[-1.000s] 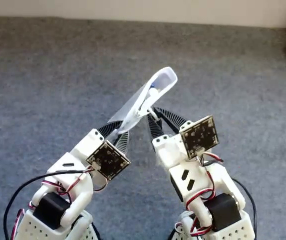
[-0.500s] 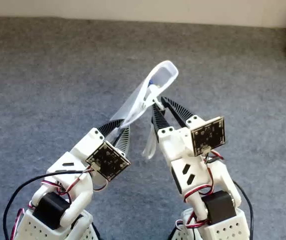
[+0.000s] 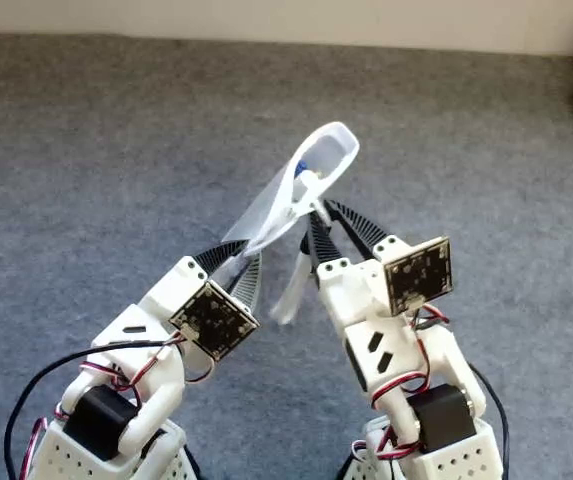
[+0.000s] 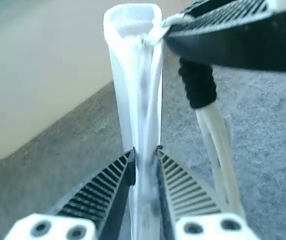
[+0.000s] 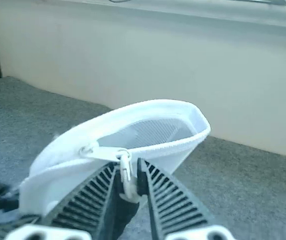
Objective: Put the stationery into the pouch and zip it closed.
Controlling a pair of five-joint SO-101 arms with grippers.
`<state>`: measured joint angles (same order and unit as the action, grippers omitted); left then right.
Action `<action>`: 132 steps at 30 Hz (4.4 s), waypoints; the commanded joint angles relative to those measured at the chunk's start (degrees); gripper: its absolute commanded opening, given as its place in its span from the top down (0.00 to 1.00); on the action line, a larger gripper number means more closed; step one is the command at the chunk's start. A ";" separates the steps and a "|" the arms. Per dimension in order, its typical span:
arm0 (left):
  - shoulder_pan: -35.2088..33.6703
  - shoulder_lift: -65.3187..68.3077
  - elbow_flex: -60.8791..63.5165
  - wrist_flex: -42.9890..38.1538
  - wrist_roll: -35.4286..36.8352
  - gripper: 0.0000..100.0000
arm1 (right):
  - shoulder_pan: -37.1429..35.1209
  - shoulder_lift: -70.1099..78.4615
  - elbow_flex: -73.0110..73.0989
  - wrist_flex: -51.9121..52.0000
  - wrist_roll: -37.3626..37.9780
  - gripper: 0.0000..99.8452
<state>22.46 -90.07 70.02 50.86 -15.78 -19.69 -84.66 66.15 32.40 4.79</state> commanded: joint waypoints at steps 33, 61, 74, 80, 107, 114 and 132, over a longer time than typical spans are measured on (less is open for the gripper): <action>0.66 -0.13 -3.56 -10.29 8.35 0.90 | -9.71 -0.22 -1.10 7.52 5.89 0.99; 1.63 -14.37 -2.68 3.43 8.44 1.00 | 8.75 0.31 -0.48 -11.65 -1.32 0.99; 1.54 -14.37 -3.12 3.08 8.18 0.93 | 0.22 -0.31 -2.42 -0.84 -0.44 0.99; 1.54 -14.37 -5.93 3.43 8.35 0.86 | -11.38 -0.31 -8.84 9.80 4.75 0.99; 1.54 -14.37 -14.20 13.19 8.44 1.00 | -8.84 0.31 -11.82 6.64 7.65 0.99; 1.54 -14.37 -17.98 17.23 11.16 1.00 | 0.48 0.31 -5.23 -3.03 5.54 0.99; 1.63 -14.37 -22.11 20.84 12.48 1.00 | 12.26 0.40 8.40 -20.09 5.80 0.99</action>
<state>23.43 -104.31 52.44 69.85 -4.00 -8.53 -84.66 74.68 15.08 10.77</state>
